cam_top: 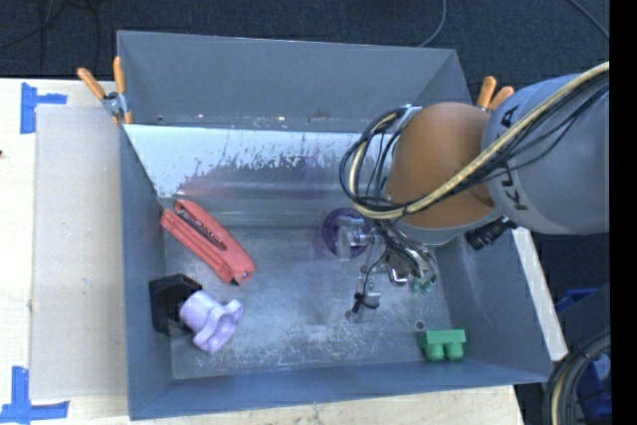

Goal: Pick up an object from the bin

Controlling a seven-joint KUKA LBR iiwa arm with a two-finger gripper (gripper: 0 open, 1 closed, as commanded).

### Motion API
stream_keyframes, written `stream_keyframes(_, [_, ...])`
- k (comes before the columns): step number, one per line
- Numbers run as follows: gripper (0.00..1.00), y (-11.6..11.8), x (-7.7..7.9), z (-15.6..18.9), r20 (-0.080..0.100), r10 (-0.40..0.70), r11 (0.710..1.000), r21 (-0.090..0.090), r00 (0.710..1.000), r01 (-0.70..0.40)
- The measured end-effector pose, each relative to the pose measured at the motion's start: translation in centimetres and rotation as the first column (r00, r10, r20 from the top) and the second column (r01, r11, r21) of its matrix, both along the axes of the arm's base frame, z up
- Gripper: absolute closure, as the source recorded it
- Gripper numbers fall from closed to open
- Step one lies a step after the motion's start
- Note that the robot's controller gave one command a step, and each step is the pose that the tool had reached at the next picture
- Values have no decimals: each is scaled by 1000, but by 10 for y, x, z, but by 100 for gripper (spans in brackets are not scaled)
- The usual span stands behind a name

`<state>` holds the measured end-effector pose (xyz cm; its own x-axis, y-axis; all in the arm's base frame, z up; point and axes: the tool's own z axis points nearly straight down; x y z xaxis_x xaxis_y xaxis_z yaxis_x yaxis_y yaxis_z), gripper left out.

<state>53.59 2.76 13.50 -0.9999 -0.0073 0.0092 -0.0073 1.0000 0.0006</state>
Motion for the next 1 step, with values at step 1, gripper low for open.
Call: stream_keyframes(1, [0, 0, 2, 3, 6, -1, 1000, 0, 1000, 1])
